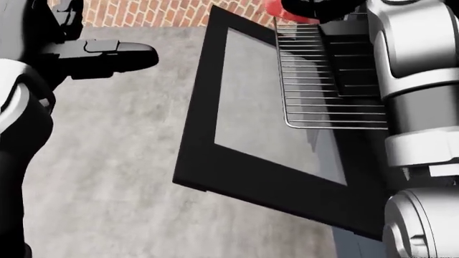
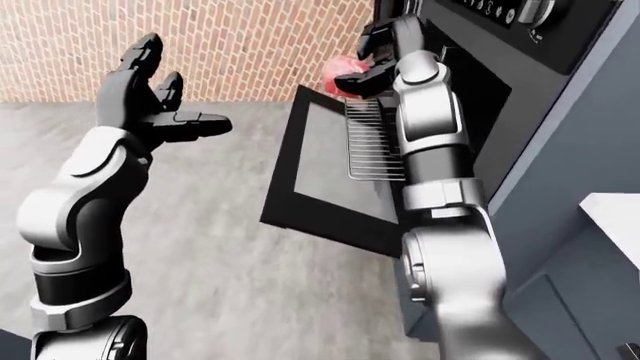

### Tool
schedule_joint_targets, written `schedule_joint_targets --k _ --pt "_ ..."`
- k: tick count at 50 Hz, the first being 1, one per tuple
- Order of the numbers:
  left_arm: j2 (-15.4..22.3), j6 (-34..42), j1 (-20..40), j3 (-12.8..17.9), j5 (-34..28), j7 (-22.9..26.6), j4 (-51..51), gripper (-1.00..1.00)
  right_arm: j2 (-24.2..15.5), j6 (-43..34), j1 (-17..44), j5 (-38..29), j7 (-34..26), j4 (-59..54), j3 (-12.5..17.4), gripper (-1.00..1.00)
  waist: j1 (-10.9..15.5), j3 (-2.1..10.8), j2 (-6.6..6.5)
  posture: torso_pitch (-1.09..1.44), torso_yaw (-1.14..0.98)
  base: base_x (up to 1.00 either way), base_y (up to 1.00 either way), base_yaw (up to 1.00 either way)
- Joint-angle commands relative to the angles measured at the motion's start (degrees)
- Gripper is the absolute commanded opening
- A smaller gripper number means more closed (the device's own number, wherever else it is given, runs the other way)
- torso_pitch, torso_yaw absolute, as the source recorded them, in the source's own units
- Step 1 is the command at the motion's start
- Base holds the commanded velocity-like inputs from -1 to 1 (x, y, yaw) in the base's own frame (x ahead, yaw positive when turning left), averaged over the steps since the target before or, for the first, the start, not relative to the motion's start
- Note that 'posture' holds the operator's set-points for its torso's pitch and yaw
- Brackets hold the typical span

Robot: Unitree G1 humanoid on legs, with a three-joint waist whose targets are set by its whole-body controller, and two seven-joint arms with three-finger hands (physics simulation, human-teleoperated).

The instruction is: Place the steak on the rack of the oven.

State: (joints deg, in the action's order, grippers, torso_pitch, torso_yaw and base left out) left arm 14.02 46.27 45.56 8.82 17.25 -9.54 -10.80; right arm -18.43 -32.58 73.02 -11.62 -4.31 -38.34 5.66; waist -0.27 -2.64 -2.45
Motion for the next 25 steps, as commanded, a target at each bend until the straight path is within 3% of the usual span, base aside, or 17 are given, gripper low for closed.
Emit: schedule_joint_targets --k 1,3,4,6,8,13,15,16,17,19,25 --pt "0.73 -1.62 1.76 0.67 -0.18 -0.17 -1.46 1.00 -0.22 2.24 3.05 0.33 0.16 2.91 0.12 -1.00 0.15 1.70 -0.08 0.00 0.00 0.09 -0.10 0.00" --pt "0.70 -1.62 1.55 0.66 -0.17 -0.20 -1.69 1.00 -0.25 2.42 2.97 0.34 0.15 2.81 0.17 -1.00 -0.26 2.56 -3.46 0.00 0.00 0.10 -0.11 0.00" --pt "0.70 -1.55 1.62 0.67 -0.14 -0.21 -1.68 1.00 -0.23 2.46 2.92 0.33 0.13 2.81 0.14 -1.00 0.01 2.31 -1.43 0.00 0.00 0.09 -0.10 0.00" --pt "0.68 -1.53 1.58 0.67 -0.14 -0.24 -1.76 1.00 -0.16 2.34 2.87 0.35 0.13 2.95 0.14 -1.00 -0.15 2.36 -2.14 0.00 0.00 0.09 -0.10 0.00" --pt "0.73 -1.38 1.61 0.74 -0.09 -0.30 -1.87 1.00 -0.06 2.38 2.84 0.34 0.15 2.91 0.10 -1.00 0.05 2.97 -1.20 0.00 0.00 0.10 -0.10 0.00" --pt "0.80 -1.28 1.87 0.74 -0.01 -0.35 -1.73 1.00 0.01 2.36 2.34 0.40 0.15 3.30 0.15 -1.00 0.52 2.25 1.78 0.00 0.00 0.10 -0.10 0.00" --pt "0.82 -1.08 1.85 0.79 0.08 -0.42 -1.95 1.00 -0.05 2.50 2.32 0.43 0.15 3.16 0.19 -1.00 0.81 2.49 4.31 0.00 0.00 0.10 -0.11 0.00" --pt "0.82 -1.18 1.87 0.77 0.06 -0.41 -1.83 1.00 -0.03 2.35 2.34 0.41 0.15 3.28 0.16 -1.00 0.84 3.09 6.71 0.00 0.00 0.09 -0.10 0.00" --pt "0.83 -1.20 1.88 0.74 0.06 -0.40 -1.82 1.00 -0.03 2.36 2.30 0.39 0.15 3.33 0.14 -1.00 0.57 2.65 4.70 0.00 0.00 0.10 -0.11 0.00" --pt "0.82 -1.16 1.86 0.74 0.09 -0.42 -1.86 1.00 0.01 2.52 2.25 0.42 0.23 3.19 0.17 -1.00 0.62 2.51 5.28 0.00 0.00 0.09 -0.10 0.00" --pt "0.86 -1.49 1.87 0.78 0.13 -0.37 -1.56 1.00 0.23 2.77 2.06 0.41 0.39 2.95 0.08 -1.00 0.48 1.76 1.82 0.00 0.00 0.10 -0.10 0.00"
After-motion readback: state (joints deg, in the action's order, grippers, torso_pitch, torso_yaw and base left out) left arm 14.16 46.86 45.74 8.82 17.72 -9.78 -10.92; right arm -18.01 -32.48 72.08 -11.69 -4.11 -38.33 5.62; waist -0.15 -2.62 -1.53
